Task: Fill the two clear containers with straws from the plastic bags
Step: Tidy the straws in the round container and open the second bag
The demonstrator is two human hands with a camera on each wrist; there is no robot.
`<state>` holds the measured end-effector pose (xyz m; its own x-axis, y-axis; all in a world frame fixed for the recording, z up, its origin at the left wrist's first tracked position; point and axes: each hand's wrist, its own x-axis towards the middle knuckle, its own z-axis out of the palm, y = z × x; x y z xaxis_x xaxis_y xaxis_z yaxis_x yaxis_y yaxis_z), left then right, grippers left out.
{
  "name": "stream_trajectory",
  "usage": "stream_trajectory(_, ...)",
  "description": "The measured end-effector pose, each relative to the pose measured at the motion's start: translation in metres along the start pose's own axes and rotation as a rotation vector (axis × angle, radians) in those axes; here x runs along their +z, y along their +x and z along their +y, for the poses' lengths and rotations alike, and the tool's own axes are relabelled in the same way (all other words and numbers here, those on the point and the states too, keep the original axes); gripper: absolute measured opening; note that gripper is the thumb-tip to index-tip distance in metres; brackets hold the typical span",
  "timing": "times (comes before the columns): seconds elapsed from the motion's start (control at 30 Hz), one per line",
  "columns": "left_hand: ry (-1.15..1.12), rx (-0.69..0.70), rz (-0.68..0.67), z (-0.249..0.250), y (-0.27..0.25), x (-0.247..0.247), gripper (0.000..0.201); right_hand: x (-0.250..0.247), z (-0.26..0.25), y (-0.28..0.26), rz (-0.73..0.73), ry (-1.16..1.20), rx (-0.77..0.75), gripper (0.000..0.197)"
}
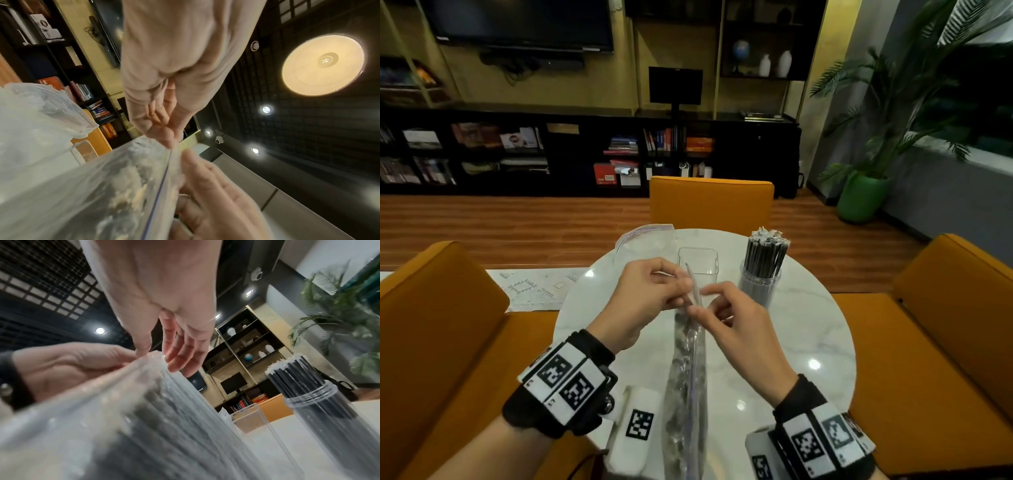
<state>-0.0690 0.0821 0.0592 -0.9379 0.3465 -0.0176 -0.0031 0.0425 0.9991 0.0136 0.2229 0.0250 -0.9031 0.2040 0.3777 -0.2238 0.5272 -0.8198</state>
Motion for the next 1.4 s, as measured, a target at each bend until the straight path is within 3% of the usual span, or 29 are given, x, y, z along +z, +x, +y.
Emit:
stream_trajectory(0.1, -0.036, -0.039, 0.035, -0.004, 0.003, -0.005, 0.013, -0.005, -0.008, 0.003, 0.074, 0.106, 0.041, 0.02)
stream_trajectory(0.3, -0.068, -0.055, -0.089, -0.003, 0.0, 0.004, 0.034, 0.01, -0.008, 0.014, -0.069, 0.185, 0.225, 0.028)
stream_trajectory(0.47, -0.049, -0.06, -0.251, -0.008, -0.004, -0.007, 0.019, 0.007, 0.001, 0.013, -0.209, 0.458, 0.301, 0.017)
stream_trajectory(0.63, 0.065, 0.05, -0.239, -0.012, -0.003, -0.018, 0.014, 0.011, 0.003, 0.009, -0.263, 0.57, 0.361, 0.015)
stream_trajectory(0.77, 0.318, 0.222, -0.269, -0.007, 0.0, -0.025, 0.015, 0.008, -0.003, 0.014, -0.251, 0.445, 0.325, 0.017)
stream_trajectory(0.93, 0.8, 0.526, -0.318, 0.005, 0.007, -0.026, 0.018, 0.004, -0.014, 0.023, -0.228, -0.147, 0.118, 0.027)
stream_trajectory(1.0, 0.912, 0.551, -0.356, 0.008, 0.011, -0.024, 0.019, 0.004, -0.016, 0.025, -0.232, -0.205, 0.105, 0.029)
stream_trajectory(1.07, 0.972, 0.543, -0.378, 0.012, 0.012, -0.022, 0.019, 0.002, -0.016, 0.027, -0.258, -0.106, 0.175, 0.029)
stream_trajectory(1.17, 0.877, 0.51, -0.34, 0.016, 0.015, -0.023, 0.017, -0.001, -0.013, 0.033, -0.264, 0.287, 0.343, 0.021)
stream_trajectory(1.4, 0.107, 0.059, -0.219, -0.004, 0.011, -0.005, 0.008, 0.004, -0.003, 0.032, -0.142, 0.708, 0.491, 0.02)
